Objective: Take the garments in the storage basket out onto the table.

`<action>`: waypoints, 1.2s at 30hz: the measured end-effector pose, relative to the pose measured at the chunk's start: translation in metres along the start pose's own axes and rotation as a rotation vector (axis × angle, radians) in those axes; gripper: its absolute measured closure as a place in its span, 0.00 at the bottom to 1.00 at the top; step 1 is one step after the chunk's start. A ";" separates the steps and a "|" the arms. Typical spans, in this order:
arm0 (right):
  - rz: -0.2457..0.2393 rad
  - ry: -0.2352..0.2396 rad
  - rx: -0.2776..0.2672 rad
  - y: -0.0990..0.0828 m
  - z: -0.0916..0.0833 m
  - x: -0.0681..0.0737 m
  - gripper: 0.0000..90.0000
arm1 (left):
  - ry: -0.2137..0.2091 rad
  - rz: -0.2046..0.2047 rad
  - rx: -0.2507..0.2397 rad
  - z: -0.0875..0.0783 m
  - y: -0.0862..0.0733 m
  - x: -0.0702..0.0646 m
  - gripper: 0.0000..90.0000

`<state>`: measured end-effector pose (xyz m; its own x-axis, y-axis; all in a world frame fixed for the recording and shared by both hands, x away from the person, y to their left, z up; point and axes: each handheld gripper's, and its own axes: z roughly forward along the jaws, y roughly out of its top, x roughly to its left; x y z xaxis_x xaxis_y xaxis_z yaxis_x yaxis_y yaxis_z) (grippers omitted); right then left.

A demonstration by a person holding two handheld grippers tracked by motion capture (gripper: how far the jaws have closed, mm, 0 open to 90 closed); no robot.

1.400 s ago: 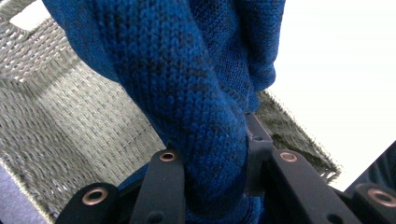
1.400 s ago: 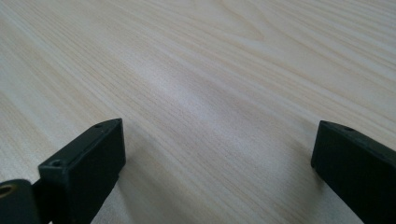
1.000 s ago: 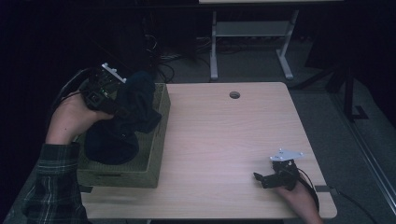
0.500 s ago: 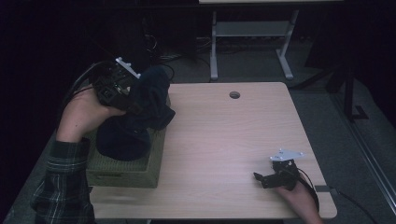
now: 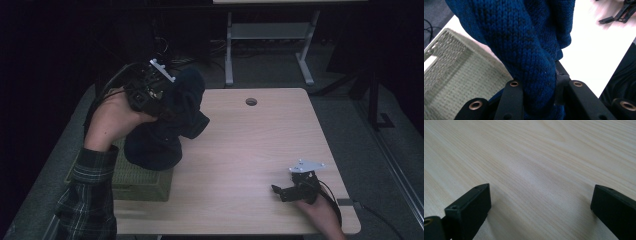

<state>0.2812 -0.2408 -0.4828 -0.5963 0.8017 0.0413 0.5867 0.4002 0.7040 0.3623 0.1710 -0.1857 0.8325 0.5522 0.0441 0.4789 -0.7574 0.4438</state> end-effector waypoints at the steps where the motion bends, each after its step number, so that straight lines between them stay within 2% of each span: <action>1: 0.000 0.000 0.000 0.000 0.000 0.000 0.03 | -0.002 0.009 0.002 0.001 0.002 -0.002 0.83; 12: 0.003 0.001 0.000 0.000 0.000 0.000 0.03 | -0.045 0.062 0.001 0.021 0.028 -0.023 0.83; 17: 0.001 0.000 0.000 0.000 0.000 0.000 0.03 | -0.071 0.070 -0.016 0.031 0.036 -0.031 0.84; 30: -0.001 -0.001 -0.001 0.000 0.000 0.000 0.03 | -0.135 0.096 -0.008 0.069 0.052 -0.050 0.84; 36: -0.001 -0.002 -0.001 0.000 0.000 0.000 0.03 | -0.148 0.115 -0.014 0.080 0.062 -0.060 0.85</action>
<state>0.2813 -0.2409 -0.4827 -0.5963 0.8018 0.0392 0.5852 0.4007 0.7049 0.3642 0.0626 -0.2322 0.9140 0.4042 -0.0360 0.3749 -0.8070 0.4563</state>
